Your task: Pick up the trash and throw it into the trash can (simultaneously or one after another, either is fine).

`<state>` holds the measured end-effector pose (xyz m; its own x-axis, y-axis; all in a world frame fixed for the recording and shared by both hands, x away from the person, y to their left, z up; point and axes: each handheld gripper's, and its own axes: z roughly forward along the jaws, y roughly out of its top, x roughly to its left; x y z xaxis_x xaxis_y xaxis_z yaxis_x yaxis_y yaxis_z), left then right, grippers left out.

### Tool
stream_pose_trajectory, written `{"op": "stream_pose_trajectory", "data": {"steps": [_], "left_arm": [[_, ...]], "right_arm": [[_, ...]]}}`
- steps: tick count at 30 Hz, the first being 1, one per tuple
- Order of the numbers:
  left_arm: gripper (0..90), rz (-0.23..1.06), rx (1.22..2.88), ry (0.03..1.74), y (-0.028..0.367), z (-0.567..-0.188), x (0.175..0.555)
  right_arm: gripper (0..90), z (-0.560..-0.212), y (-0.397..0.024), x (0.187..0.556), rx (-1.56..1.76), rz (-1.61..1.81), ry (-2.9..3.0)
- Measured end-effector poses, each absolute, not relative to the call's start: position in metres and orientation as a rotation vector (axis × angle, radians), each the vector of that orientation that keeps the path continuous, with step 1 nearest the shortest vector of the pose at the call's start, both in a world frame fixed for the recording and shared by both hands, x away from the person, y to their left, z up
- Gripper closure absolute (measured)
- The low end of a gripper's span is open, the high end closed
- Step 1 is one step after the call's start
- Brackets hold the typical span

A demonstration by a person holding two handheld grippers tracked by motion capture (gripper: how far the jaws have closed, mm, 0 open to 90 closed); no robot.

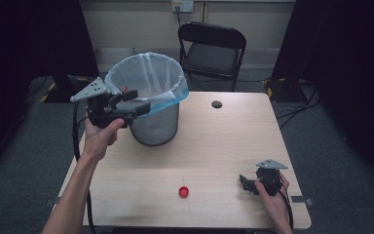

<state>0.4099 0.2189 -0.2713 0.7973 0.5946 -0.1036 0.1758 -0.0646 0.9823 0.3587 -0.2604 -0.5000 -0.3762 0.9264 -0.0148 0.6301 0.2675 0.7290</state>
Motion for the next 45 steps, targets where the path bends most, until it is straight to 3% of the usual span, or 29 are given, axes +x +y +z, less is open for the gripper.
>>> {"op": "stream_pose_trajectory", "data": {"steps": [13, 45], "left_arm": [[17.4, 0.304, 1.718, 0.612, 0.199, -0.324, 0.395], [22.8, 0.126, 1.961, 0.619, 0.154, -0.431, 0.367]], "right_arm": [[8.9, -0.500, -0.260, 0.359, 1.405, 0.897, 2.102], [8.9, -0.500, -0.260, 0.359, 1.406, 0.898, 2.101]]}}
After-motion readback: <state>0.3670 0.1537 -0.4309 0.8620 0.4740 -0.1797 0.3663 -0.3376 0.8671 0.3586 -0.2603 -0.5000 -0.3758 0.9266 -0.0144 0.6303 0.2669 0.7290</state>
